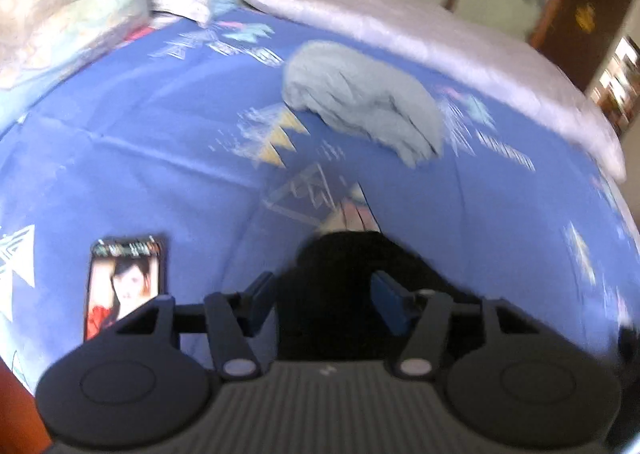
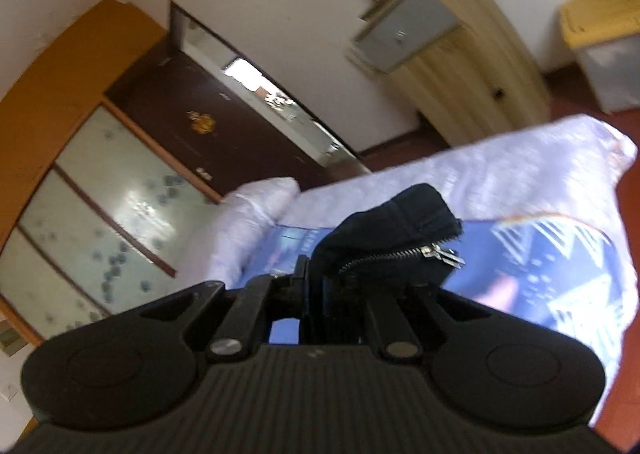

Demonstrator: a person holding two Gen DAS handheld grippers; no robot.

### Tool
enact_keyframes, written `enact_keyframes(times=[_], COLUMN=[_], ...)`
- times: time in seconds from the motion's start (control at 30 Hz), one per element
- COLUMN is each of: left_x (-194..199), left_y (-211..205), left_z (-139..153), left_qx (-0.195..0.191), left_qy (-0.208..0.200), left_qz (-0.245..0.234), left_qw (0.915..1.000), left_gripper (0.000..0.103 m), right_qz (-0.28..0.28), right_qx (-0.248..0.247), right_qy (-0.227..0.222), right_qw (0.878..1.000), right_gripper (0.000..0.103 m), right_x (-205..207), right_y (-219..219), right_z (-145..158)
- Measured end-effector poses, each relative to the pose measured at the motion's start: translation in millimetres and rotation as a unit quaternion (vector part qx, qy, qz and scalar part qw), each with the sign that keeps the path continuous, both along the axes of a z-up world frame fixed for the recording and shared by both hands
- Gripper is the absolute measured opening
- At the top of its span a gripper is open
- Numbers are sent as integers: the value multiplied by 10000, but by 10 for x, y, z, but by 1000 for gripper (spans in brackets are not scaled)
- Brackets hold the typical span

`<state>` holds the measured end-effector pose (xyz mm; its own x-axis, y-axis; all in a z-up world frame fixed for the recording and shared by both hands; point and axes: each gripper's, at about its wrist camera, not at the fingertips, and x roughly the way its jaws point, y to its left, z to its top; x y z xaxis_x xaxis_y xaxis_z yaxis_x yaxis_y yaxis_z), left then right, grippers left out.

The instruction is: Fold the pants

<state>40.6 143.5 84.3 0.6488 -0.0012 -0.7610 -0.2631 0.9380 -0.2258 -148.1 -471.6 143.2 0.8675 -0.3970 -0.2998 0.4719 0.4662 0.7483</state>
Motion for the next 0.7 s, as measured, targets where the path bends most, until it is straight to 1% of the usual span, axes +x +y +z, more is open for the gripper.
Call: enact_keyframes(times=[0.07,0.13,0.17,0.2,0.23,0.3,0.33,0.37,0.4,0.43,0.47,0.5,0.53,0.6,0.67,0.7], left_x=[-207,-483,-641,-800,-949,-1188,-1305,-1418,-1514,-1576,-1619,-1631,-1618,-1574,-1534,-1528], left_y=[-24,-124,-221,-350,-502,-799,-943,-1069,-1172,-1256,-1315,-1355,-1371,-1387,-1440,-1472], left_z=[-38,-20,6,22,21,-19,-58,-111,-176,-250,-316,-365,-407,-481,-569,-603], left_qx=[175,508,719,940,1189,1720,1986,2225,2427,2579,2675,2693,2655,2590,2695,2753], left_qy=[-14,-200,-360,-507,-631,-873,-1014,-1169,-1296,-1374,-1416,-1406,-1329,-1140,-1001,-954], left_qz=[-88,-274,-483,-761,-1094,-1726,-2050,-2376,-2684,-2951,-3187,-3381,-3565,-3843,-4084,-4161], left_qw=[9998,9981,9956,9914,9848,9659,9530,9383,9232,9097,8982,8907,8858,8788,8664,8614], left_gripper=[54,54,55,59,61,62,63,66,71,74,78,78,78,78,78,76], right_qz=[73,76,80,86,90,84,91,108,133,174,211,243,271,302,329,330], right_qx=[-88,-186,-181,-137,-85,14,44,57,71,93,119,138,160,177,162,146], right_qy=[-3,106,152,182,211,273,289,303,322,340,349,349,349,331,313,315], right_qw=[9999,9997,9997,9997,9997,9996,9995,9995,9994,9992,9991,9990,9989,9988,9988,9989], right_gripper=[8,8,8,8,8,8,8,8,8,8,8,8,8,8,8,8], right_x=[38,61,74,84,94,101,106,97,94,95,106,99,104,92,79,72], right_y=[15,21,18,10,4,11,11,44,68,87,90,115,123,148,160,164], right_z=[32,4,-20,-45,-66,-115,-137,-133,-131,-129,-134,-130,-125,-104,-84,-75])
